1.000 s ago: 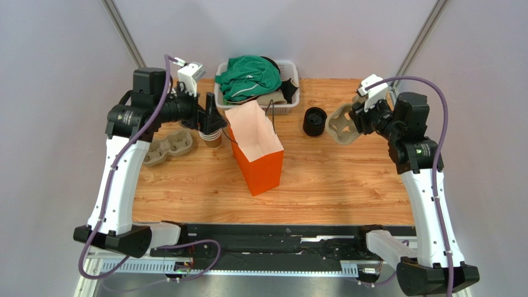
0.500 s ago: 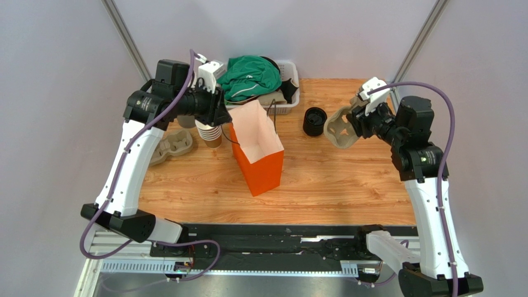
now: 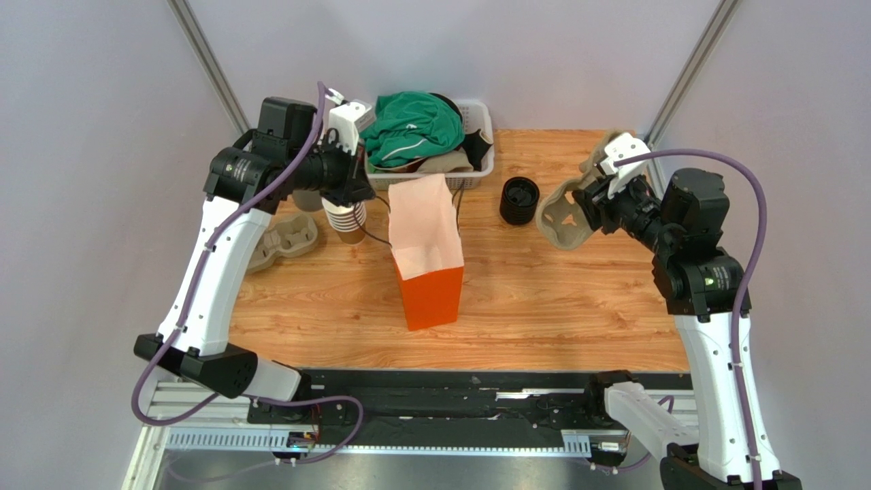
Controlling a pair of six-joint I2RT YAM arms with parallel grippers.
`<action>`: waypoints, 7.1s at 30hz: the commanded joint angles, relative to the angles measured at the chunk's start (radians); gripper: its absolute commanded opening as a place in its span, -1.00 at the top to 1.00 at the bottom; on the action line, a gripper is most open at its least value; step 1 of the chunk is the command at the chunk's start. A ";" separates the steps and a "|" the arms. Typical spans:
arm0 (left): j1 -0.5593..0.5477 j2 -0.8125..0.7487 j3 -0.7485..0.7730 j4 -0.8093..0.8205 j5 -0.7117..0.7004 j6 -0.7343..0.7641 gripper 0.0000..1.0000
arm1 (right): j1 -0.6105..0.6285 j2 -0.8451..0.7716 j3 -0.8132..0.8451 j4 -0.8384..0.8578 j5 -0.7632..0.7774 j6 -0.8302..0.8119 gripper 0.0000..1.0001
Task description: Pack the takeout coffee
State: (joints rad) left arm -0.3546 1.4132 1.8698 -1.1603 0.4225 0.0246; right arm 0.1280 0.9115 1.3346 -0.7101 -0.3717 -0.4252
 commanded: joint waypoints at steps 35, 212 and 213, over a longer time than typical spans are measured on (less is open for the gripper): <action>-0.296 0.320 0.503 -0.105 0.127 0.156 1.00 | 0.450 0.167 0.092 0.061 -0.170 0.143 0.14; 0.174 -0.106 -0.115 0.373 -0.076 -0.020 -0.73 | 0.656 0.946 1.003 -0.198 0.066 0.008 0.20; 0.174 -0.105 -0.116 0.373 -0.073 -0.018 -0.73 | 0.663 0.951 0.991 -0.192 0.101 -0.016 0.21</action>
State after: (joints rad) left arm -0.1913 1.3243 1.7599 -0.8101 0.3199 0.0196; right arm 0.7639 1.8889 2.3131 -0.9668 -0.3759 -0.3679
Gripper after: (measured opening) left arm 0.869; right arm 0.403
